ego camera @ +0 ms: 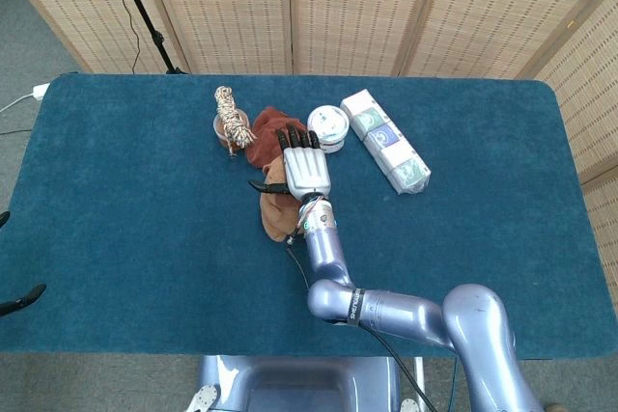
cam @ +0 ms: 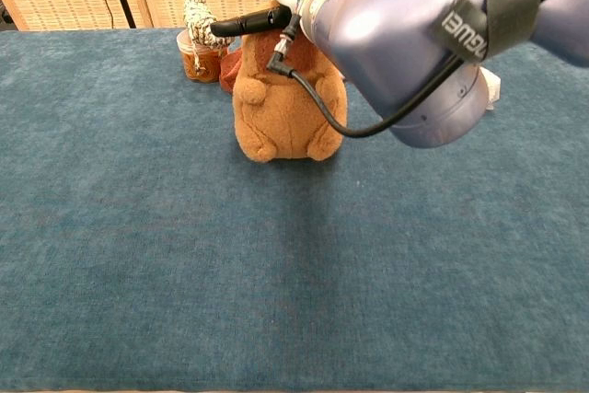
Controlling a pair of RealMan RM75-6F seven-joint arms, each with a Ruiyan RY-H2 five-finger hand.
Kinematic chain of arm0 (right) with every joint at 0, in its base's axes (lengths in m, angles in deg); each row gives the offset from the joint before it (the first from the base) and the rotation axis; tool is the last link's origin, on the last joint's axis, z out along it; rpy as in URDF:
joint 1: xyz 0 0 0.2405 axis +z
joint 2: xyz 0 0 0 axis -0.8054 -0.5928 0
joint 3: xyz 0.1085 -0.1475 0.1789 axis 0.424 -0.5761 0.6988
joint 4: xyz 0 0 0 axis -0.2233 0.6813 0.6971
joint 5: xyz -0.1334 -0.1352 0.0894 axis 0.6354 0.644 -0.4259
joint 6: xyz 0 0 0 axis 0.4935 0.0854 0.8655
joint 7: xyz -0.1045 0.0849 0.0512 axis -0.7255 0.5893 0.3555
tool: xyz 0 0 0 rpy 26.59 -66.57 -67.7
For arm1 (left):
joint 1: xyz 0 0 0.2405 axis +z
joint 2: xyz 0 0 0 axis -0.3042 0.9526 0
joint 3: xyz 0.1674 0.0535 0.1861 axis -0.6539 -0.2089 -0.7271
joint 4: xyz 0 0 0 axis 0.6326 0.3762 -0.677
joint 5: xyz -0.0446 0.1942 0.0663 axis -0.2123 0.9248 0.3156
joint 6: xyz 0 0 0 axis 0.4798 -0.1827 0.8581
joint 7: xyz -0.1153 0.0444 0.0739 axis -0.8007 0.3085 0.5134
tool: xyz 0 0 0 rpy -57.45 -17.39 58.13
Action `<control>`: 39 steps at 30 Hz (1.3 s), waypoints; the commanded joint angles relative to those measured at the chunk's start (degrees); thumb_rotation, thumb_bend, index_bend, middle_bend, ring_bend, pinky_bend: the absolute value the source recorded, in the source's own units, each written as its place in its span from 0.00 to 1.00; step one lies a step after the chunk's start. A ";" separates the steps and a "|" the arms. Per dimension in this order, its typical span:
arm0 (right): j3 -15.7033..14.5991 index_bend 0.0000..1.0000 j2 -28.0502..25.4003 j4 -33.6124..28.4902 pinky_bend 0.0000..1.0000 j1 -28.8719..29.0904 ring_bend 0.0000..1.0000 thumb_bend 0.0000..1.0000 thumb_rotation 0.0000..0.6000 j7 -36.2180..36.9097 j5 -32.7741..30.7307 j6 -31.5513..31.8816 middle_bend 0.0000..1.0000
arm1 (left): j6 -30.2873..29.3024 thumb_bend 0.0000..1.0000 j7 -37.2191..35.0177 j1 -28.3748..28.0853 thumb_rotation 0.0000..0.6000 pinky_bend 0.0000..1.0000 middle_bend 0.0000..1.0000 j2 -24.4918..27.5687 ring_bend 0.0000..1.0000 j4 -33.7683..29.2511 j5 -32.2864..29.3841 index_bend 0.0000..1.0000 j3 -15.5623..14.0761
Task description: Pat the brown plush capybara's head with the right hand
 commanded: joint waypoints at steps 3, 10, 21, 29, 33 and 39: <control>-0.85 0.00 1.39 1.14 0.00 -0.57 0.00 0.00 0.25 0.86 2.28 0.51 0.00 | -0.25 0.00 -0.20 0.18 1.00 0.00 0.00 -0.01 0.00 0.01 0.12 0.00 -0.05; -1.82 0.00 4.35 6.16 0.00 -1.28 0.00 0.00 0.24 2.53 4.65 -0.97 0.00 | -0.61 0.00 -1.32 0.52 1.00 0.00 0.00 0.27 0.00 0.24 0.04 0.00 -0.03; -2.51 0.00 8.16 13.84 0.00 -2.11 0.00 0.00 0.21 5.26 9.92 -2.23 0.00 | -0.56 0.00 -2.33 0.62 1.00 0.00 0.00 0.57 0.00 0.56 0.26 0.00 -0.11; -0.65 0.00 7.84 12.82 0.00 -2.28 0.00 0.00 0.20 7.81 13.69 -0.40 0.00 | -0.56 0.00 -2.30 0.69 1.00 0.00 0.00 0.59 0.00 0.48 0.28 0.00 -0.15; 2.29 0.00 3.50 4.13 0.00 -2.73 0.00 0.00 0.20 7.29 16.95 4.40 0.00 | -0.33 0.00 -2.17 0.64 1.00 0.00 0.00 0.58 0.00 0.46 0.12 0.00 -0.11; 4.57 0.00 -5.18 -12.04 0.00 -5.77 0.00 0.00 0.20 0.19 16.50 9.79 0.00 | -0.26 0.00 -1.57 0.67 1.00 0.00 0.00 0.48 0.00 0.26 0.53 0.00 -0.35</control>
